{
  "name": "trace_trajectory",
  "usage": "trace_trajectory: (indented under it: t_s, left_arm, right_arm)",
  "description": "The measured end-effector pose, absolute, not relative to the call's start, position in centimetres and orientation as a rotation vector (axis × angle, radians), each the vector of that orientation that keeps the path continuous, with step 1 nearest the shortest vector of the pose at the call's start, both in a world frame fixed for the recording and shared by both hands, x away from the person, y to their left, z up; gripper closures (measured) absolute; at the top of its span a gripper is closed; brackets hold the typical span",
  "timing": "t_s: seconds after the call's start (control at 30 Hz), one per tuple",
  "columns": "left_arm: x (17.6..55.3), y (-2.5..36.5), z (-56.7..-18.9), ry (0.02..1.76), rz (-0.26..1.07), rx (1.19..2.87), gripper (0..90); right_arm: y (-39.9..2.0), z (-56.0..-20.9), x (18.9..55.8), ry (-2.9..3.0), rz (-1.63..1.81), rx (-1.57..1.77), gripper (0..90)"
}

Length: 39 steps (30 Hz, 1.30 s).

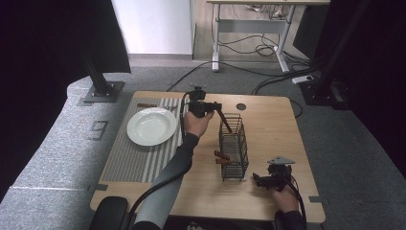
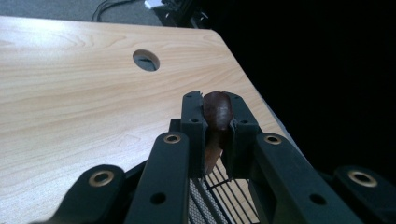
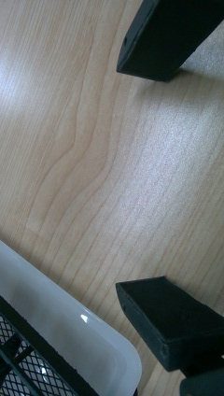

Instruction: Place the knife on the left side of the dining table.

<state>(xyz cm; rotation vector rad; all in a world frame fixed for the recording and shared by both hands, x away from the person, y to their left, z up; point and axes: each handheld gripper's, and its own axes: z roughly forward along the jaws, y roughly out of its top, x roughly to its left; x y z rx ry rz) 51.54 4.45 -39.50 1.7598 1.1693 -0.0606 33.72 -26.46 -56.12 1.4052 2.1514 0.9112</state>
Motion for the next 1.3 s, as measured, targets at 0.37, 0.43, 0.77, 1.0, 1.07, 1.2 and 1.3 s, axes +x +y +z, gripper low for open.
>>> trace_trajectory:
  t_s: [0.37,0.43,0.77,1.0,1.07,1.2,1.3]
  left_arm:
    - [50.3,6.8,-35.8,1.123,0.024,1.734,80.1]
    - [50.0,7.5,-34.8,1.113,0.047,1.728,80.1]
    - [48.1,10.8,-31.1,1.082,0.1,1.675,80.1]
    - [47.1,12.9,-29.8,1.077,0.111,1.641,80.2]
    - [46.8,13.7,-29.5,1.074,0.121,1.629,80.2]
    - [46.0,15.1,-29.1,1.081,0.144,1.621,80.2]
    - [45.5,16.6,-29.1,1.091,0.163,1.601,80.2]
  right_arm:
    - [-26.5,-56.1,33.7,2.151,0.912,1.408,0.0]
    - [-26.5,-56.1,33.7,2.152,0.911,1.406,0.0]
    - [-26.5,-56.1,33.7,2.153,0.91,1.407,0.0]
    - [-26.5,-56.1,33.7,2.153,0.91,1.406,0.0]
    - [-26.5,-56.1,33.7,2.154,0.91,1.406,0.0]
    - [-26.5,-56.1,33.7,2.153,0.91,1.408,0.0]
    - [-26.4,-56.1,33.7,2.155,0.911,1.407,0.0]
